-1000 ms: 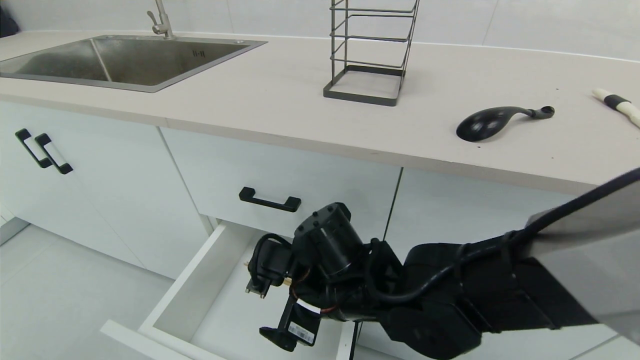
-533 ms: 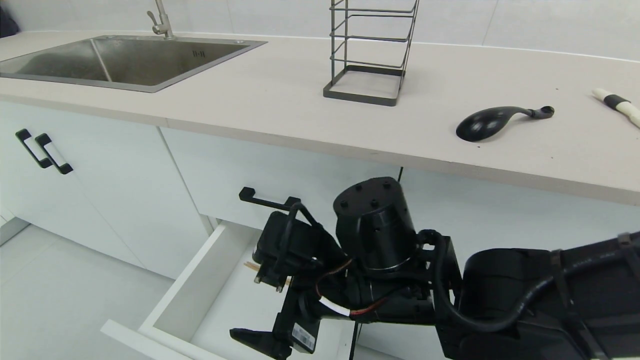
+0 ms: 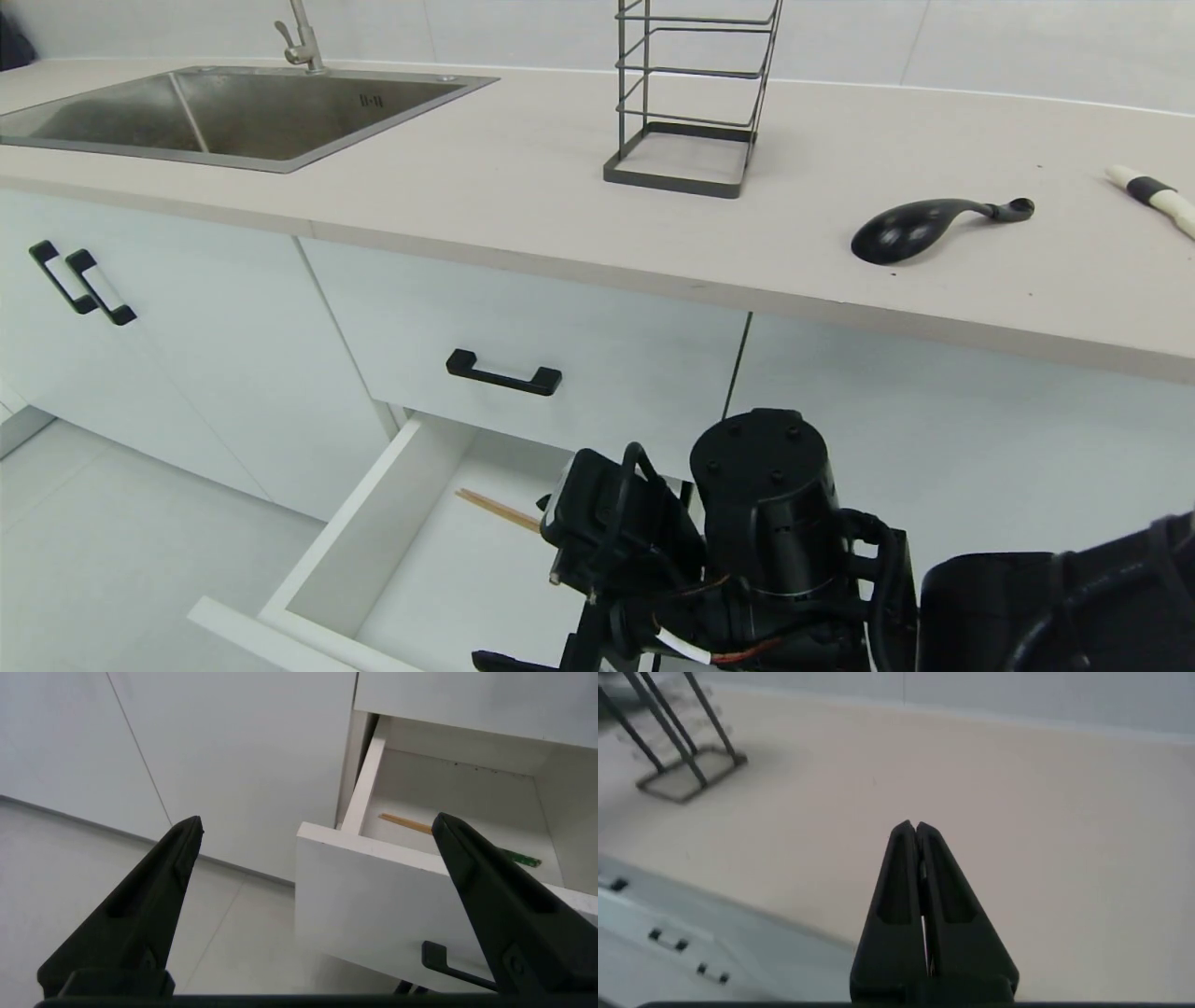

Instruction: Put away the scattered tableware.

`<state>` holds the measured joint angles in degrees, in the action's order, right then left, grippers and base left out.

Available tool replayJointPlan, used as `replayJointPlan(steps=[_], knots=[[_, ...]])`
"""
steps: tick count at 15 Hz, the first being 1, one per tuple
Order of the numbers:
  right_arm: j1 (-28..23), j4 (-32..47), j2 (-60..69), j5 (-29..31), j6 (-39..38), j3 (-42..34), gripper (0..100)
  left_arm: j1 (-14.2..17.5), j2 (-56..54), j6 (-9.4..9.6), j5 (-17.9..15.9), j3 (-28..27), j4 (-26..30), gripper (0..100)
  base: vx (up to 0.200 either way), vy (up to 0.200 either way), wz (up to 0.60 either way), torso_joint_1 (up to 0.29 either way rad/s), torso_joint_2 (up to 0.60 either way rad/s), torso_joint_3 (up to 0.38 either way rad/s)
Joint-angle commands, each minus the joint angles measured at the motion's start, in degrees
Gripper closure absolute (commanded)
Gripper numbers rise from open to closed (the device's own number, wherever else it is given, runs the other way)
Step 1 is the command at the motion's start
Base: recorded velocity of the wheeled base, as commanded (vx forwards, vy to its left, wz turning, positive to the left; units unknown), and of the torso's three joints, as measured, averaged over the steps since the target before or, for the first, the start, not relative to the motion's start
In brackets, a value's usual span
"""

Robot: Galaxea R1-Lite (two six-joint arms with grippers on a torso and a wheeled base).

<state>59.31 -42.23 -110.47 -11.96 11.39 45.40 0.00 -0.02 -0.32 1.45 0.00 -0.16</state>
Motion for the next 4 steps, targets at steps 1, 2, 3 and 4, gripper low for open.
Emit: replayJointPlan(steps=[1,2,3,4], knots=[[0.02,-0.22,-0.1,0.01,0.04,-0.57,0,0.0,0.02,-0.03,0.04,0.0,-0.02,0,0.0,0.0,0.0,0.0,0.0,0.0],[-0.07,-0.22,-0.18,0.01,0.13,-0.49,0,0.0,0.02,-0.03,0.04,0.0,-0.02,0,0.0,0.0,0.0,0.0,0.0,0.0],[-0.07,-0.22,-0.18,0.01,0.13,-0.49,0,0.0,0.02,-0.03,0.04,0.0,-0.02,0,0.0,0.0,0.0,0.0,0.0,0.0],[-0.07,-0.22,-0.18,0.01,0.13,-0.49,0,0.0,0.02,-0.03,0.04,0.0,-0.02,0,0.0,0.0,0.0,0.0,0.0,0.0]])
